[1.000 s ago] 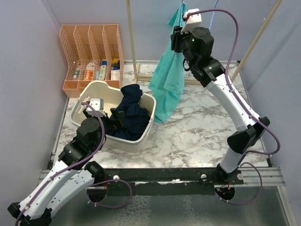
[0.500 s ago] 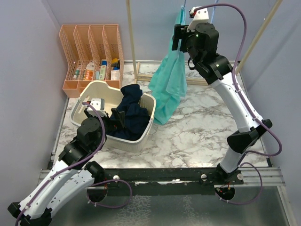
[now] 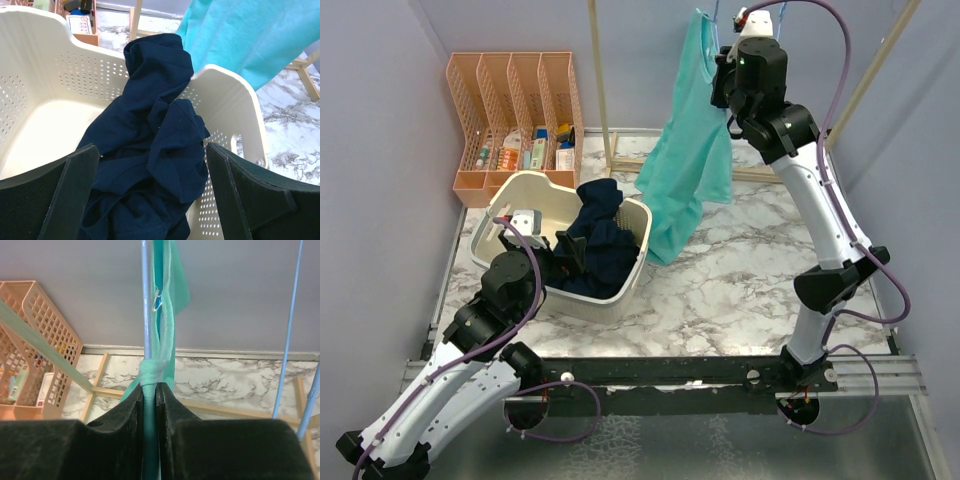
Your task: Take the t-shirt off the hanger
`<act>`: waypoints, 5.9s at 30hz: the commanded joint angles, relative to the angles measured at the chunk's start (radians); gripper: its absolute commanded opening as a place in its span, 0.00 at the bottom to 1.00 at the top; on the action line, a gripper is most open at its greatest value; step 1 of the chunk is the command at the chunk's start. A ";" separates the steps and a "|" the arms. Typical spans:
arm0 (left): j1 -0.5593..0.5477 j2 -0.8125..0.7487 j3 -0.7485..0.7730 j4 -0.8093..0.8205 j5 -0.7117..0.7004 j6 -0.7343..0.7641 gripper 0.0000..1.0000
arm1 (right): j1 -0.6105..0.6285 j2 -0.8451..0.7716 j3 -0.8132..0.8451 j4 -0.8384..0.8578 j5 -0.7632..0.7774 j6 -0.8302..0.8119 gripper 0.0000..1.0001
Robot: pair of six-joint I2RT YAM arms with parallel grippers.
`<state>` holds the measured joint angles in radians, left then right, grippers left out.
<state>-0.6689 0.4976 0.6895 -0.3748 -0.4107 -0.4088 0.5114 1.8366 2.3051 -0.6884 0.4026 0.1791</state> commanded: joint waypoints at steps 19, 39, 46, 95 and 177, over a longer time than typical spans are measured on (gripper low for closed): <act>0.002 -0.011 -0.013 0.041 0.046 0.001 0.86 | -0.016 -0.161 -0.187 0.375 -0.075 -0.208 0.01; 0.002 -0.010 -0.027 0.099 0.135 0.030 0.89 | -0.016 -0.434 -0.429 0.363 -0.197 -0.094 0.01; 0.002 0.019 -0.027 0.107 0.166 0.030 0.89 | -0.016 -0.507 -0.425 0.335 -0.209 -0.108 0.01; 0.002 0.781 0.626 0.790 1.617 0.044 0.85 | -0.016 -1.230 -1.086 -0.101 -0.932 0.031 0.01; 0.264 0.884 0.884 0.802 1.612 -0.107 0.00 | -0.014 -1.276 -1.085 -0.489 0.135 0.336 0.01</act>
<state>-0.4324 1.4395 1.5578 0.3359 1.2304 -0.4740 0.4965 0.5110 1.1934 -1.1042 0.4370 0.4824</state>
